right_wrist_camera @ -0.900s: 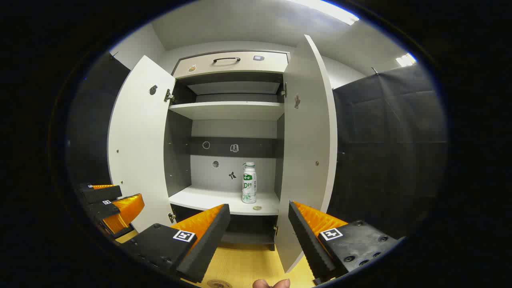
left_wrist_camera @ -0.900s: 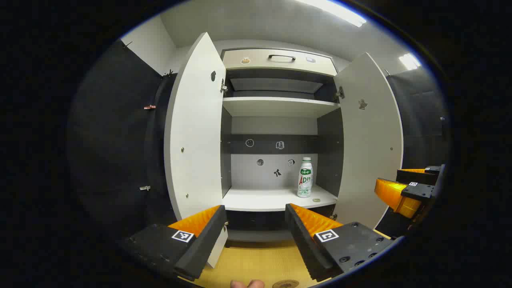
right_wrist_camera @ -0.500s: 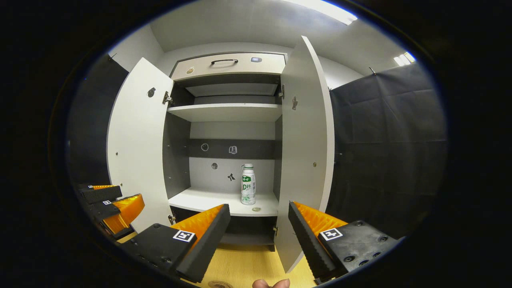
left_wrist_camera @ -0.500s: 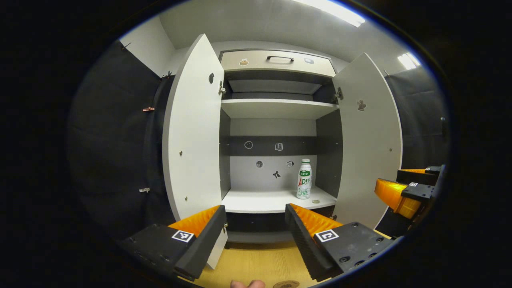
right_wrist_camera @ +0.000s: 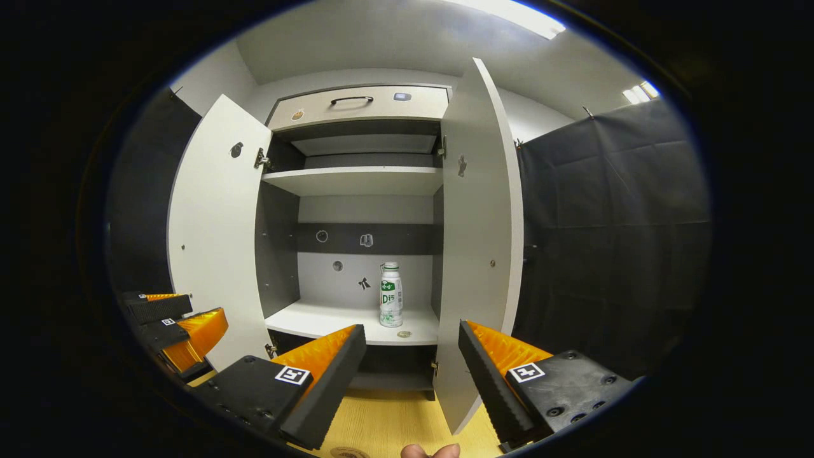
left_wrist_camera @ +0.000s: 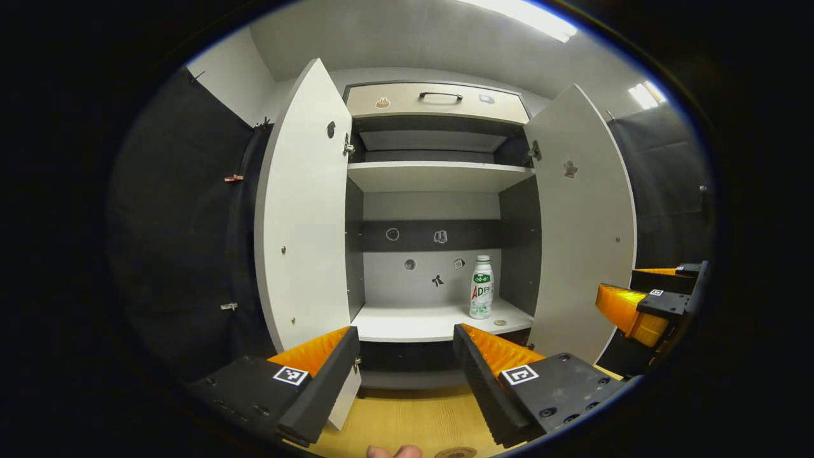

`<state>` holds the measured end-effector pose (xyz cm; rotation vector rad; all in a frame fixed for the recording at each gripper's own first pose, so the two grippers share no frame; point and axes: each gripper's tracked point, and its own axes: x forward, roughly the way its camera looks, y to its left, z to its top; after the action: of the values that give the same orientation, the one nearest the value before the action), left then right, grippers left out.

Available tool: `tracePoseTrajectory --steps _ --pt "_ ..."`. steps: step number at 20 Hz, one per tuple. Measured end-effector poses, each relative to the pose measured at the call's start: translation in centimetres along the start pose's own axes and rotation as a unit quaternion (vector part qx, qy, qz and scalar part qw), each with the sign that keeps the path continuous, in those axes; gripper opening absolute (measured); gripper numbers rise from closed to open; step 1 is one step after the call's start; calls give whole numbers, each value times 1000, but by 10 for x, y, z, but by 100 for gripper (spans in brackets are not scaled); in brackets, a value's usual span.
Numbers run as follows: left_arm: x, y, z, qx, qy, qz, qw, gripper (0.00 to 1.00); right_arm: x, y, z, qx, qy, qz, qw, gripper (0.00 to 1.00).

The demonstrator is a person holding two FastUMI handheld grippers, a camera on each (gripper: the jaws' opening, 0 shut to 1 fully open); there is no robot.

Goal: Grasp the bottle in the cabinet with the left hand and place it on the coaster, then close the right door with the right hand and the left door with the left hand.

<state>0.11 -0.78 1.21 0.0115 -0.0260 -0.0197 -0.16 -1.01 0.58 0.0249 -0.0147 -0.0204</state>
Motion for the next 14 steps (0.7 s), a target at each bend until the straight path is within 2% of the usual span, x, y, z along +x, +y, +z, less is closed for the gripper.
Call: tracePoseTrajectory --steps 8,14 --pt "21 -22 0 -6 -1 -18 1000 94 -4 -18 4 -6 -6 -9 1000 97" --pt "70 -70 -4 -18 4 -55 998 95 -10 -43 3 -12 -8 -15 1000 97"
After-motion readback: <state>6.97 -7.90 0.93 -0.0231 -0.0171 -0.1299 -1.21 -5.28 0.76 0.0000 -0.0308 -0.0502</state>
